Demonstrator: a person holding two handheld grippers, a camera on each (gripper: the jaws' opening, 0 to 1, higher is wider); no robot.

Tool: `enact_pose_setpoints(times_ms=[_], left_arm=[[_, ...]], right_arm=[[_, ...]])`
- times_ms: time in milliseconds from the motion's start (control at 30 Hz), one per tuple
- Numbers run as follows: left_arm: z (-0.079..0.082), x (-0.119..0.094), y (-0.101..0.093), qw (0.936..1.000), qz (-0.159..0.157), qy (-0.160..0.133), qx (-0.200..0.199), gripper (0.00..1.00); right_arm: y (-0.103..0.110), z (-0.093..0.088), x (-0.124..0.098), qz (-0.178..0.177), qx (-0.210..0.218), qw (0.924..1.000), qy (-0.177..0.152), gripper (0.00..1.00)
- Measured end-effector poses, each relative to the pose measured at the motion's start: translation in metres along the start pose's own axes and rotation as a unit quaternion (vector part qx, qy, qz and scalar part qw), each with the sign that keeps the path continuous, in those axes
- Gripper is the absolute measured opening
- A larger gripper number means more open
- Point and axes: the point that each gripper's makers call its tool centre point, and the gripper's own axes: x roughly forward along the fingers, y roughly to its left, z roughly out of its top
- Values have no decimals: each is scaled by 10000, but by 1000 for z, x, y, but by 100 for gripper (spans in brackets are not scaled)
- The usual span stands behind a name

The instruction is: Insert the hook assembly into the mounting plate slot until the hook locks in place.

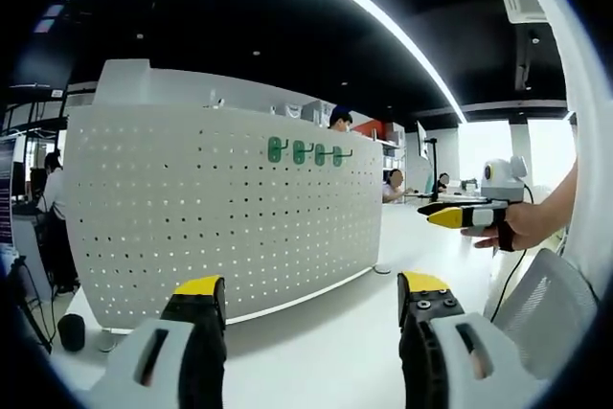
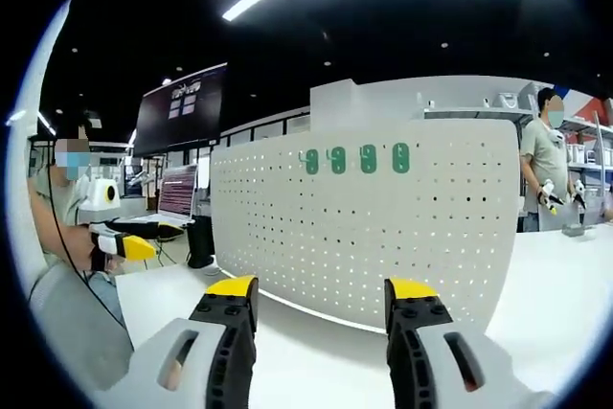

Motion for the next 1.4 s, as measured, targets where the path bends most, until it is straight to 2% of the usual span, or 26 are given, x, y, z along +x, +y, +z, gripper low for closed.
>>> enact_pose_setpoints(times_ms=[633,900,1200,1400], left_arm=[[2,-13,4,9999,100,67,24,76],[3,-19,8,9999,140,70,34,77],[5,-18,4,9999,109,71,45,77],[5,-18,5,9999,144,78,42,77]], right_arm=[[1,-10,-24,-35,-3,9999,103,54],[0,-10,-25,-95,32,9999,72,55],[1,-11,-26,-124,23,9999,78,55],[-1,-18,-26,-154,22,9996,223,55]])
